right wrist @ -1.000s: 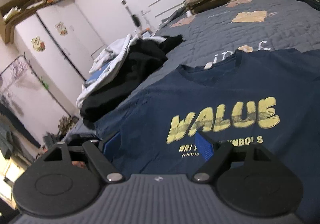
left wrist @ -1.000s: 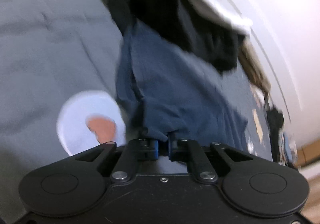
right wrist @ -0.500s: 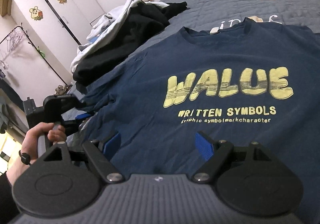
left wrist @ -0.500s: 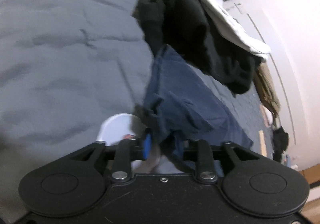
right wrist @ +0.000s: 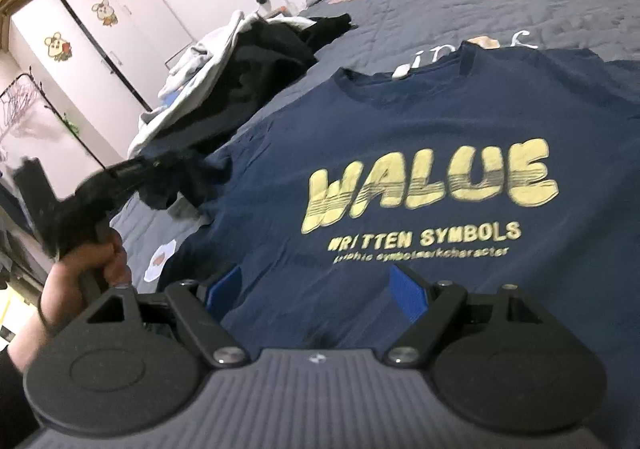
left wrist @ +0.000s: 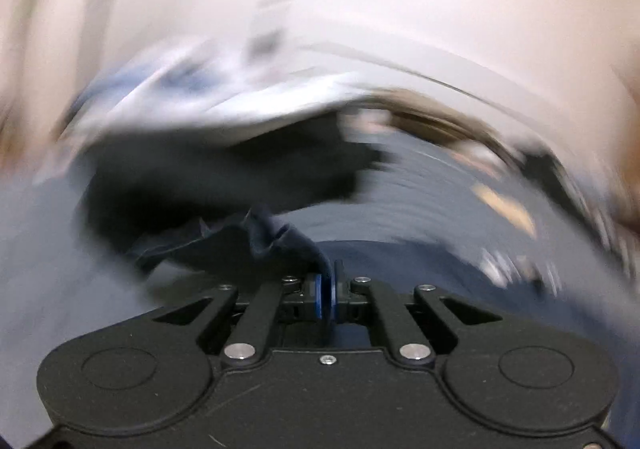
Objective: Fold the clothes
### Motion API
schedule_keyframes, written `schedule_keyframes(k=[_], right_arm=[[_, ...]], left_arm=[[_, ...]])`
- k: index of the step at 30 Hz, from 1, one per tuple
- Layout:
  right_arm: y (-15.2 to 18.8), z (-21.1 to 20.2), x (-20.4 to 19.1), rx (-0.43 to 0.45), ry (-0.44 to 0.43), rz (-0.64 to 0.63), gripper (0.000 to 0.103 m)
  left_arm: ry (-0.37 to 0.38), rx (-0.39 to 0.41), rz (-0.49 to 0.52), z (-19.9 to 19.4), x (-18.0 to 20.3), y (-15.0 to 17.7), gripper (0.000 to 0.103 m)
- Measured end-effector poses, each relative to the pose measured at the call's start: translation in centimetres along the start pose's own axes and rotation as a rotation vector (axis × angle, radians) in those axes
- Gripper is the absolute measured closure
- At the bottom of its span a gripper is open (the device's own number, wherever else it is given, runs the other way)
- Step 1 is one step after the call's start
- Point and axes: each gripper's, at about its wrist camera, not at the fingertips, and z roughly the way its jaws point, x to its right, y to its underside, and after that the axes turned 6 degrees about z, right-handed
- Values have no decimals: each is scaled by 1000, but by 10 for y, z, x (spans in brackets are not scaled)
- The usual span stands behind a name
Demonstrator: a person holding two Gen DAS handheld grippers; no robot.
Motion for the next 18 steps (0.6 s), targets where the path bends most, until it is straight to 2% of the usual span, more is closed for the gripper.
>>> schedule_keyframes(k=[2, 4, 6, 8, 9, 11, 12, 14, 16, 18], right_arm=[[-4, -1, 7, 5, 11, 17, 22], [-7, -2, 14, 7, 24, 35, 22], [-10, -5, 22, 12, 37, 53, 22], [-14, -7, 29, 19, 38, 71, 22], [-16, -9, 33, 22, 39, 81, 22], [-20, -11, 38, 38, 48, 87, 22], [-22, -12, 40, 46, 54, 88, 22], [-27, -11, 44, 61, 57, 86, 22], [-33, -8, 47, 70, 56, 82, 22], [-41, -2, 49, 75, 55, 76, 22]], left_arm=[[146, -52, 170, -1, 44, 6, 99], [253, -147, 272, 5, 74, 20, 98], [318, -258, 350, 13, 90, 34, 97], [352, -314, 384, 13, 95, 42, 86], [363, -317, 381, 7, 94, 44, 82], [394, -314, 357, -2, 88, 41, 66], [409, -307, 337, -7, 84, 37, 61], [438, -292, 294, -15, 73, 29, 43], [442, -274, 212, -16, 60, 19, 36], [435, -271, 58, -17, 40, 15, 36]])
